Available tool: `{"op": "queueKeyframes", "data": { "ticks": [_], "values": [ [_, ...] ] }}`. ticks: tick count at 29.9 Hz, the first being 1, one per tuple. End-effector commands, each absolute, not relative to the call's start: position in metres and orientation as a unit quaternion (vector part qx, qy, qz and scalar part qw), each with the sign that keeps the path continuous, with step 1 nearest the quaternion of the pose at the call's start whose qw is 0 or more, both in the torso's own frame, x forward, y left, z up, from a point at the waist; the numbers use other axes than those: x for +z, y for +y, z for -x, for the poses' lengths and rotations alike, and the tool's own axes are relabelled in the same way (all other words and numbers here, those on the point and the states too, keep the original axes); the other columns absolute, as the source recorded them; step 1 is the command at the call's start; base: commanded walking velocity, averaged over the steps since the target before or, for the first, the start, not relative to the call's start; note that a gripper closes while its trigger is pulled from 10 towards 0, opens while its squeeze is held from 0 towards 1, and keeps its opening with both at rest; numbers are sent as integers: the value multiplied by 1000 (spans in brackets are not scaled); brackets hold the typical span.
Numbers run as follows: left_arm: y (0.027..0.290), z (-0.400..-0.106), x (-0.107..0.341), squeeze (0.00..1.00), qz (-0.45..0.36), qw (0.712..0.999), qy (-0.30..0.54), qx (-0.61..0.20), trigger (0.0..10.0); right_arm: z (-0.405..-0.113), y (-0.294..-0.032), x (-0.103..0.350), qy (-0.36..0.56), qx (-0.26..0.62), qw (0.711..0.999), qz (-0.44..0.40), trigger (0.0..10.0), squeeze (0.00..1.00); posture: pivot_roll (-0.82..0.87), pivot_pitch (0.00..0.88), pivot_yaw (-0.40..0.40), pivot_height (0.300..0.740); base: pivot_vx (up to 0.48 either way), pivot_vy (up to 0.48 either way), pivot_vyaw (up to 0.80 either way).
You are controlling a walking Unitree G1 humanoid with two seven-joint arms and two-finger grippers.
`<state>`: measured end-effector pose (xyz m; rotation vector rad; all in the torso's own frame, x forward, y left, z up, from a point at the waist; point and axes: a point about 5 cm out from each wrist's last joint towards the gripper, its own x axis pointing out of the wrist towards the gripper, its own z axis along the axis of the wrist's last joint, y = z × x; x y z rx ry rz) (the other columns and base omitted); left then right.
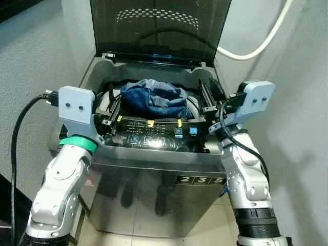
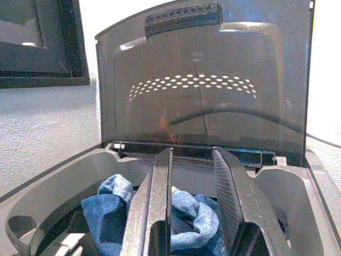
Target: Clothes washing
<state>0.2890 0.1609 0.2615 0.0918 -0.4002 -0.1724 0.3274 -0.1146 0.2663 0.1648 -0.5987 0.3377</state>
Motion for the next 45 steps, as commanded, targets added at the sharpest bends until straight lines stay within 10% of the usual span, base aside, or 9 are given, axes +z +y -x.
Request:
{"op": "queueKeyframes", "data": {
  "ticks": [1,45],
  "values": [
    [159,-290,260,0,-48,975,-198,-86,10000,-326,-118,262,-288,158,941,-81,10000,0,115,37,-15,740,-322,0,0],
    [156,-293,257,0,-49,976,-193,-89,10000,-326,-115,256,-274,163,947,-32,10000,0,106,40,-9,740,-237,0,36]
  ]
}}
